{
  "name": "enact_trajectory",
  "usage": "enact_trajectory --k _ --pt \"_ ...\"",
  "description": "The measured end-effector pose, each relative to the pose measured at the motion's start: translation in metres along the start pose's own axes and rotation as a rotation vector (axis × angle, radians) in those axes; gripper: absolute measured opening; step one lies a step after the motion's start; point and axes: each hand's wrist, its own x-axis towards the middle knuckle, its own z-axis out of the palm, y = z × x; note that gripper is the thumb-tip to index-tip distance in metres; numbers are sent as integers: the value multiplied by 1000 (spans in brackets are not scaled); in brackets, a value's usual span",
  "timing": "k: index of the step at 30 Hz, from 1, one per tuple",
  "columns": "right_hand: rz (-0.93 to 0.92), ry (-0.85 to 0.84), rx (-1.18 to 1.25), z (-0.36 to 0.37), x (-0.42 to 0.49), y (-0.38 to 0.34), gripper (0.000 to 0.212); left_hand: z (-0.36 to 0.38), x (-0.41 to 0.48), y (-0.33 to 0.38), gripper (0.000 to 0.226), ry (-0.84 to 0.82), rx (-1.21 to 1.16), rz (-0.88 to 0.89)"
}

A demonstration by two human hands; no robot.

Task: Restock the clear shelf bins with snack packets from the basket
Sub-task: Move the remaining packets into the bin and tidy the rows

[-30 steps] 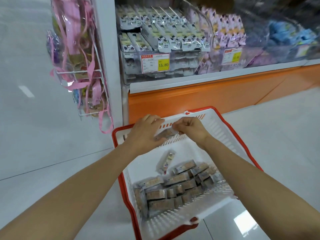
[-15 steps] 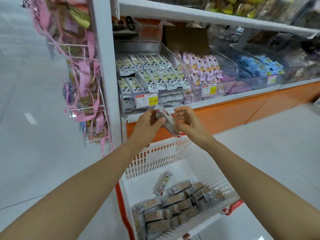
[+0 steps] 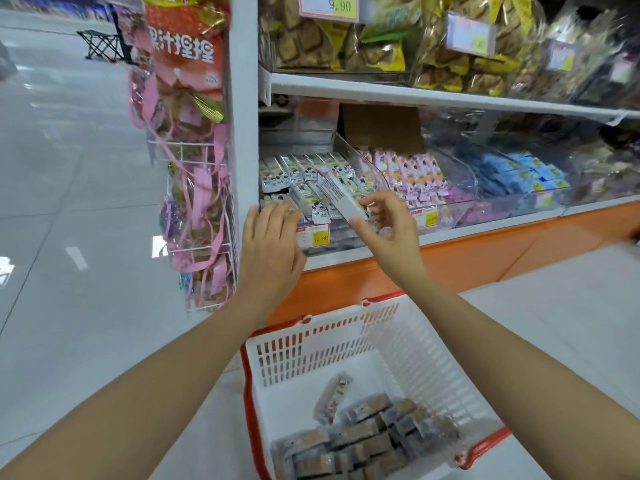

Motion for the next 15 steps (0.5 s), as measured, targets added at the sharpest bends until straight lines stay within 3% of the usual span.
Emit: enact_trajectory --k 5,9,15 --pt "-78 -70 -260 40 23 -9 17 6 -25 -22 91 -224 261 64" --pt "-77 -73 -457 68 35 -7 21 8 -30 -28 92 -247 368 114" --pt "-100 -21 -546 91 43 7 24 9 -30 -34 88 -277 400 163"
